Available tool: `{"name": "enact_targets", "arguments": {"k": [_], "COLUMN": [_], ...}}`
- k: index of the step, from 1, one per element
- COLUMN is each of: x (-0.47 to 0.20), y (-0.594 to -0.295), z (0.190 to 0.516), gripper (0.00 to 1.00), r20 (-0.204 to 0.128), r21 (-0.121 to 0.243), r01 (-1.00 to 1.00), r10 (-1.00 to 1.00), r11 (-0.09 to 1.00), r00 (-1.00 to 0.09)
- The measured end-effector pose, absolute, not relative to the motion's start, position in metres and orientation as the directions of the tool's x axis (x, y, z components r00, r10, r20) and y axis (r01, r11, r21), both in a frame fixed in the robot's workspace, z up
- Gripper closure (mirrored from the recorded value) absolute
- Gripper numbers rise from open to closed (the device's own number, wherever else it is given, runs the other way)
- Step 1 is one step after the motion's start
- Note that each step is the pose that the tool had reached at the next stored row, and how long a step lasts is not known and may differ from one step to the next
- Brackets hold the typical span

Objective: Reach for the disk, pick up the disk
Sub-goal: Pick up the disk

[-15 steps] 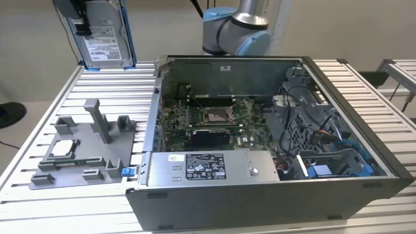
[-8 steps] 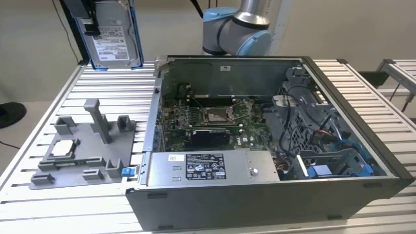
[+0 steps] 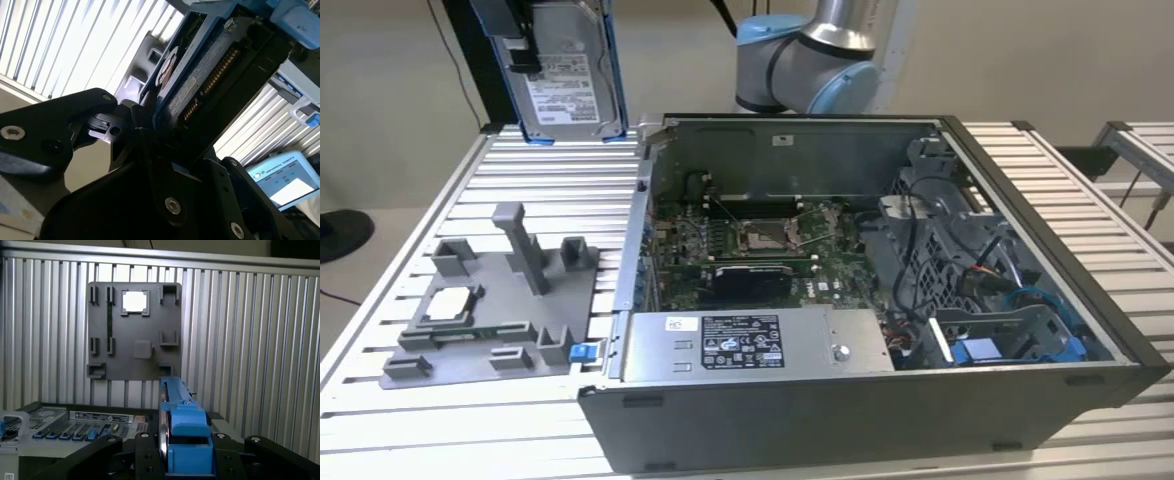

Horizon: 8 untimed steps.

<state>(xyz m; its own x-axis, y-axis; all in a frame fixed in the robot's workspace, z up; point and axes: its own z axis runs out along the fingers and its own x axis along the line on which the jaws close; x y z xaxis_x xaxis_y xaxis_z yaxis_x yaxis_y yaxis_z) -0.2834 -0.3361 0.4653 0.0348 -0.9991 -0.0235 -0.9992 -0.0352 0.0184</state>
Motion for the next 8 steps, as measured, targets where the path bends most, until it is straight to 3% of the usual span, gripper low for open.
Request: {"name": "enact_targets", "arguments": {"k": [8], "x": [-0.267], "y": [-0.336], "z": [0.465], "gripper": [1.00], "r20": [-0.024], "r21": [0.018], "r01": [-0.999], "r10": [-0.999], "r11": [-0.035], "r00": [0.035]}}
